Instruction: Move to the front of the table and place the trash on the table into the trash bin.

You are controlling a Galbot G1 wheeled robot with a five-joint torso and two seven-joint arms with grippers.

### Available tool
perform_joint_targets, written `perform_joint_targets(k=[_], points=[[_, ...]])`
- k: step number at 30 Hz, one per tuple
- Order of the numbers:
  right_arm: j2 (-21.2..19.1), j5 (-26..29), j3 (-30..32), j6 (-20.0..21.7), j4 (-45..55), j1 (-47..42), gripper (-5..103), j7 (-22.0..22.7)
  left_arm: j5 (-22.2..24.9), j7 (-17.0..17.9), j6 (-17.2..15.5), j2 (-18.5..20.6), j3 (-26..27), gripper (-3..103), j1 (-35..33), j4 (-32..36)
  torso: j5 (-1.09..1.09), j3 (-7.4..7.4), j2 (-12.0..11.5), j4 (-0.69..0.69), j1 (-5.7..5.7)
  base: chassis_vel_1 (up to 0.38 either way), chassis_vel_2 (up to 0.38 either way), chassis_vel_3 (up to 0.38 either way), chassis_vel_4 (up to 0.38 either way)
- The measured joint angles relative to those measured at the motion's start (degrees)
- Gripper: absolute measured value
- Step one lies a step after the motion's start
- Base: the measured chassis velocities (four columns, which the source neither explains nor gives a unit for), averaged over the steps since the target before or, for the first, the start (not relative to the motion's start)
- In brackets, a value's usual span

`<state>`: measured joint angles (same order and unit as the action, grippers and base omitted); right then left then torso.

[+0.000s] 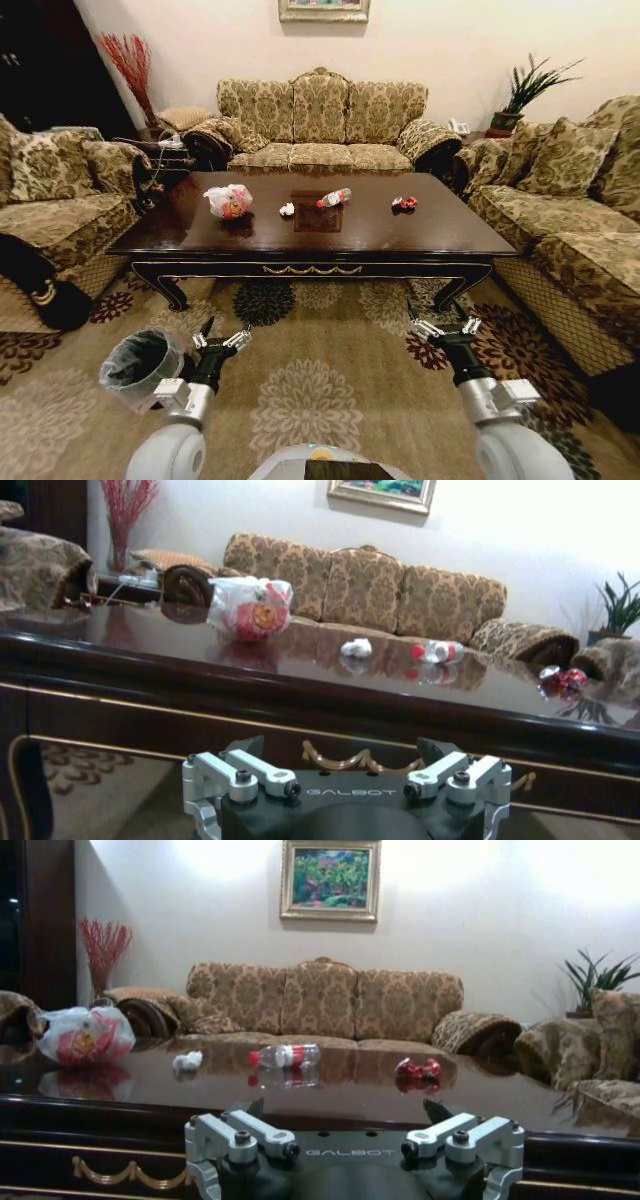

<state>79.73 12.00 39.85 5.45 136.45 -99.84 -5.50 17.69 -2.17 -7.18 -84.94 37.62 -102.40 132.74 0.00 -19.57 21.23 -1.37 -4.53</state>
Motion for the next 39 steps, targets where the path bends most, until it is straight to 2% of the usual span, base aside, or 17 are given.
perform_joint_targets(k=[12,23,36,39], points=[[-0.66,1.88,-0.49,1.07,-0.02,0.09,100,0.81,0.49,0.59,0.26,-0.85,-0.71,100,0.65,-1.72,0.00,0.00,0.00,0.00,0.00,0.059,0.059,-0.067,-0.050],[0.27,1.68,-1.45,1.08,-0.75,-0.04,100,-0.63,-0.26,0.57,0.24,-2.30,-1.19,100,1.22,-2.28,-0.01,0.00,0.00,0.00,0.00,0.254,0.252,-0.252,-0.252],[0.28,2.36,-1.96,1.12,-1.29,0.26,100,-0.52,0.13,1.41,0.04,-1.03,1.22,100,1.38,-3.64,-0.04,0.00,0.00,-0.01,-0.01,0.239,0.223,-0.224,-0.221],[0.34,2.43,-2.00,0.11,-1.62,0.44,100,-0.05,0.55,2.09,-1.17,0.31,3.23,100,1.84,-5.72,0.00,0.00,0.00,0.00,0.00,0.015,0.013,-0.002,-0.041]])
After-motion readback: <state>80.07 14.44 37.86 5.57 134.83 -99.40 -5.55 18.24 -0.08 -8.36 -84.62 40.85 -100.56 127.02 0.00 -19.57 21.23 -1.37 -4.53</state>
